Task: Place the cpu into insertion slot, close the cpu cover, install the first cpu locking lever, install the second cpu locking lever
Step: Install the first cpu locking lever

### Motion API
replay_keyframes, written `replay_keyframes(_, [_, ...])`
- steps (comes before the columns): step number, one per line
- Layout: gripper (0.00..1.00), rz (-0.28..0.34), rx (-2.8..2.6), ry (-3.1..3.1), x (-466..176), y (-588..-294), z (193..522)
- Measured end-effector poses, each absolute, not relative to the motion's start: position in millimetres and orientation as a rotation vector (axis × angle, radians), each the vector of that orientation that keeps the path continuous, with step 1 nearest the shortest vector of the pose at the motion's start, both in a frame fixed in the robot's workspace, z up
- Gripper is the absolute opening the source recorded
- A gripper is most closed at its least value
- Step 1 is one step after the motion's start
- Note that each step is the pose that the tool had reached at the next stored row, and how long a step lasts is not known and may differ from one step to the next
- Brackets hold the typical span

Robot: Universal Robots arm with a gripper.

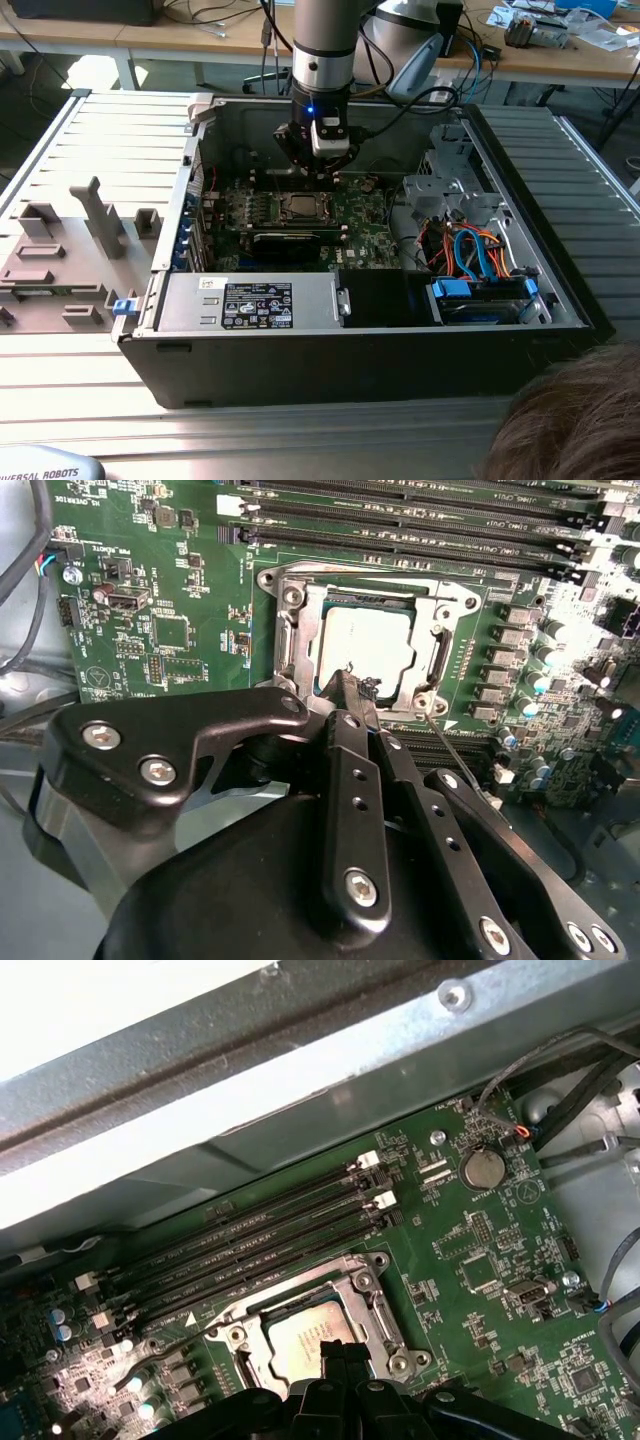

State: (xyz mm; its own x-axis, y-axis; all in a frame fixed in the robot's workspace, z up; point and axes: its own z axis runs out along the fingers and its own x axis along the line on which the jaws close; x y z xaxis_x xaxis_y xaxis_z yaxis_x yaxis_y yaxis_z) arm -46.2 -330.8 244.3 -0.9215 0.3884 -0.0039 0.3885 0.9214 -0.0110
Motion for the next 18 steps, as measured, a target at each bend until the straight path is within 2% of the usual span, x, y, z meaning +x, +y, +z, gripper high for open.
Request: replay_keyframes(18, [0.11, -0.018, 0.574, 3.087, -46.2, -330.8, 244.3])
